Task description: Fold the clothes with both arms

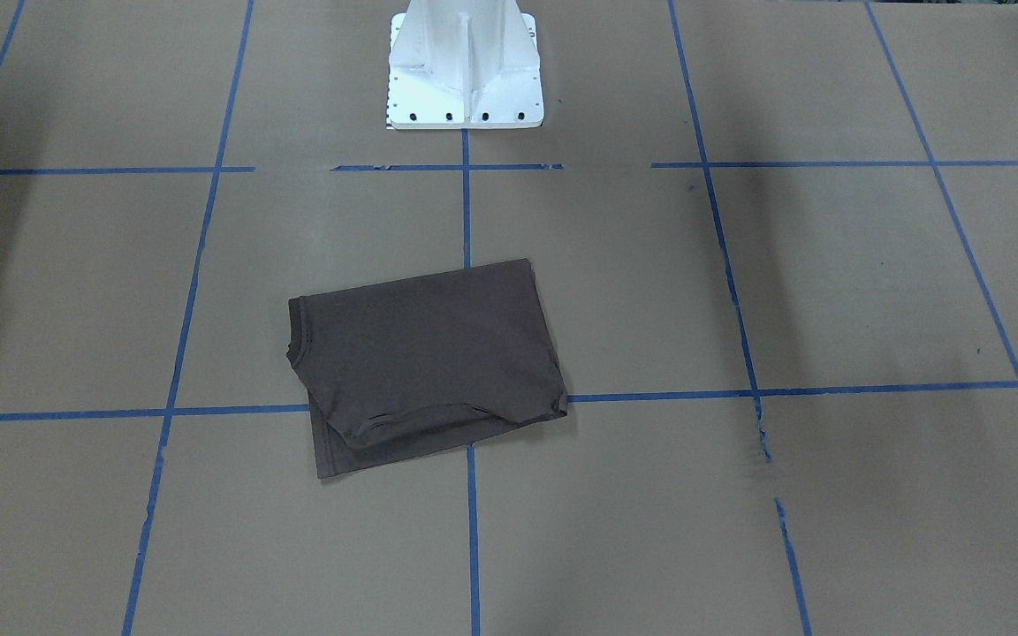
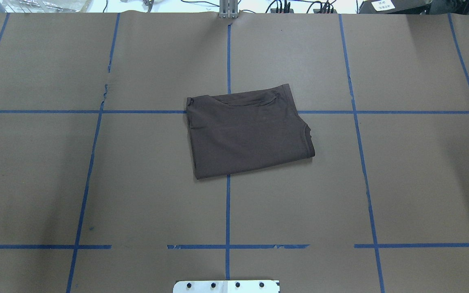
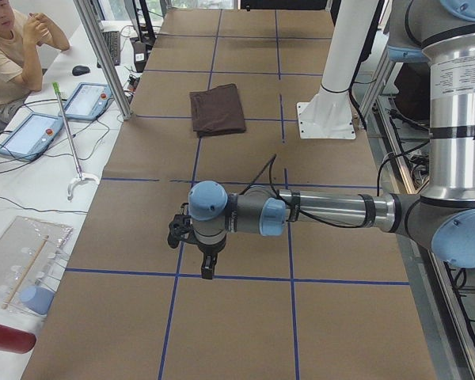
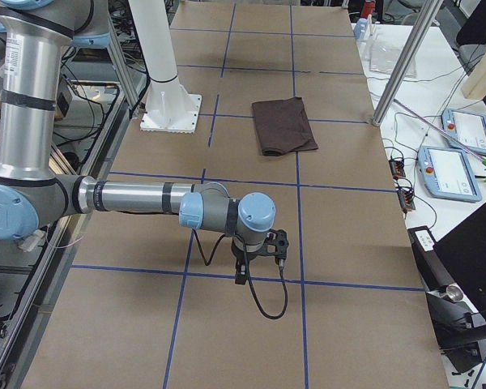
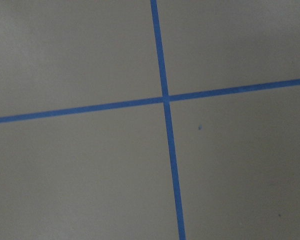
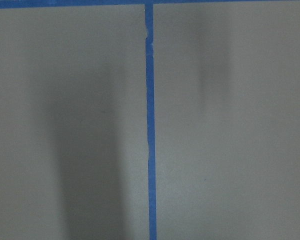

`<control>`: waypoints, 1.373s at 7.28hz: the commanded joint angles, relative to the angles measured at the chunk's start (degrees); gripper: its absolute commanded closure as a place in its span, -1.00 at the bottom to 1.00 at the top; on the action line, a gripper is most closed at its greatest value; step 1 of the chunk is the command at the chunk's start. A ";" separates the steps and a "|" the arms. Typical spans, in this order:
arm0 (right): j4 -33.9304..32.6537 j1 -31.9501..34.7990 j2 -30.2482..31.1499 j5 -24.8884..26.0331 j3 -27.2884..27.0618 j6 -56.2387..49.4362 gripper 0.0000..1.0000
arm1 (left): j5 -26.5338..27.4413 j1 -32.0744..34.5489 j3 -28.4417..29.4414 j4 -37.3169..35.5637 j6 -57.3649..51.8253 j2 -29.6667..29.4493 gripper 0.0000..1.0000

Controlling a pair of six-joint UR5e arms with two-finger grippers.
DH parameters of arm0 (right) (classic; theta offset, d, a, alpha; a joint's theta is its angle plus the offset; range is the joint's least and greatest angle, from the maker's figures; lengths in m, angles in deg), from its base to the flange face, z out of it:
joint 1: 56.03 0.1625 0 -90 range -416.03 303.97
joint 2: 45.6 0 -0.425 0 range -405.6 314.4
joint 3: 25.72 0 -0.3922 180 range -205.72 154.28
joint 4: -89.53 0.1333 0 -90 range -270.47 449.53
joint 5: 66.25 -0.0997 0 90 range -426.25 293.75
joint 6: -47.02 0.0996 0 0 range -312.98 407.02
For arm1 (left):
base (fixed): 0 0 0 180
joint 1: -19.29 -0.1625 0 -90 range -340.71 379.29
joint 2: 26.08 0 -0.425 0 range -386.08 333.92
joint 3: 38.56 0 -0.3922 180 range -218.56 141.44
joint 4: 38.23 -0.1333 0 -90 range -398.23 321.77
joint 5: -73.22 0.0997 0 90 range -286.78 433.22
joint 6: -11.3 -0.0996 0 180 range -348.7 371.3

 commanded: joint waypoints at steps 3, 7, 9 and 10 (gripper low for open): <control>0.03 1.37 0.35 7.84 -0.20 -0.61 -1.00 | 1.24 -0.25 0.59 1.21 0.39 0.13 -1.00; -0.24 1.28 0.96 7.62 -3.18 0.26 -1.00 | 3.90 -0.25 -0.28 3.95 0.48 -0.05 -1.00; 3.25 1.28 3.68 5.19 -3.18 0.26 -1.00 | 3.90 -0.25 -0.10 3.34 0.48 0.39 -1.00; 3.89 1.28 3.95 5.10 -3.36 0.35 -1.00 | 3.81 -0.25 0.25 3.16 0.57 0.39 -1.00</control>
